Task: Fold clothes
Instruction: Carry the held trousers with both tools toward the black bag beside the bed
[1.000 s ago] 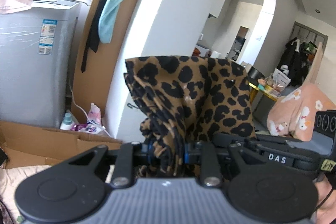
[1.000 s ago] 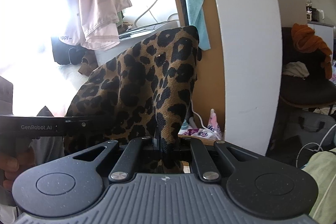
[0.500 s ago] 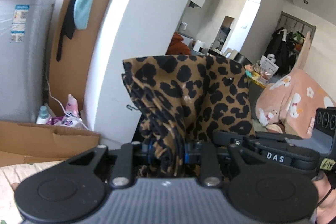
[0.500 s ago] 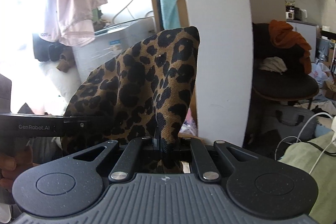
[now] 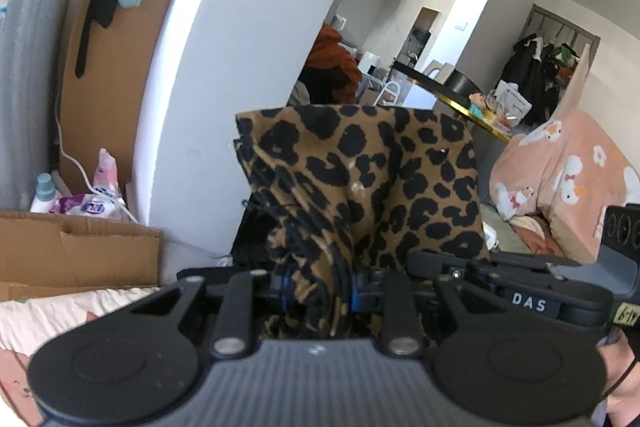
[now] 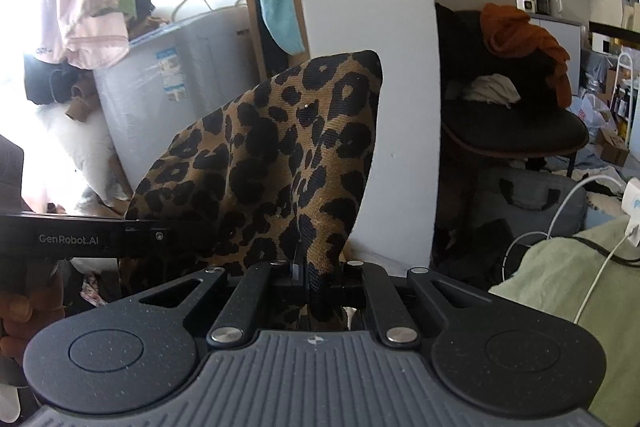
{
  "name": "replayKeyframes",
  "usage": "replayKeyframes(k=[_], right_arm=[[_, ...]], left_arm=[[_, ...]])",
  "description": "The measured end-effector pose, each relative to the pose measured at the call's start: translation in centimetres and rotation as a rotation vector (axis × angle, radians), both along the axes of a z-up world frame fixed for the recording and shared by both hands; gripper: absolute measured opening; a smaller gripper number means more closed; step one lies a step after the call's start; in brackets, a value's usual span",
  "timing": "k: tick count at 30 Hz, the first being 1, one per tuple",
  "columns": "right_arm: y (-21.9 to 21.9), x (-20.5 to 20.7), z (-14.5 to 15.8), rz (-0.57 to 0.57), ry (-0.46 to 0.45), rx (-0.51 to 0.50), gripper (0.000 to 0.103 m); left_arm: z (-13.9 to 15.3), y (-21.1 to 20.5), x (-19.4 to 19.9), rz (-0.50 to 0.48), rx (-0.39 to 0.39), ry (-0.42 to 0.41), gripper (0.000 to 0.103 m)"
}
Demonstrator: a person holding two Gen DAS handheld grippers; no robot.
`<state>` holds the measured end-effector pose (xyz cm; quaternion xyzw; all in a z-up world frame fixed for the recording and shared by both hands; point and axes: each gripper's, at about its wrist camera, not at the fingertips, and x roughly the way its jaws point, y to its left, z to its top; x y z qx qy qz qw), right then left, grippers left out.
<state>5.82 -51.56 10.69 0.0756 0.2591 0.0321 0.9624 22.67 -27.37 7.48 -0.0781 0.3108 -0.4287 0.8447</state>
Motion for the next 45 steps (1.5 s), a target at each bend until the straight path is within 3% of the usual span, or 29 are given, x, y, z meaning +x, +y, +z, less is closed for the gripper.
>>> replayKeyframes(k=[10, 23, 35, 45], right_arm=[[-2.9, 3.3, -6.4, -0.045, 0.057, -0.001, 0.005], [-6.9, 9.8, -18.5, -0.098, 0.138, -0.036, 0.005], [-10.1, 17.5, -30.7, -0.103, 0.233, -0.085, 0.005], [-11.6, 24.2, -35.9, -0.083, 0.274, -0.123, 0.006]], left_arm=[[-6.4, -3.2, 3.2, -0.046, 0.003, 0.053, 0.027], [-18.9, -8.3, 8.1, -0.056, -0.014, 0.096, 0.027], [-30.1, -12.1, 13.9, -0.046, -0.014, 0.185, 0.027], [-34.8, -13.5, 18.8, -0.014, -0.011, 0.233, 0.027]])
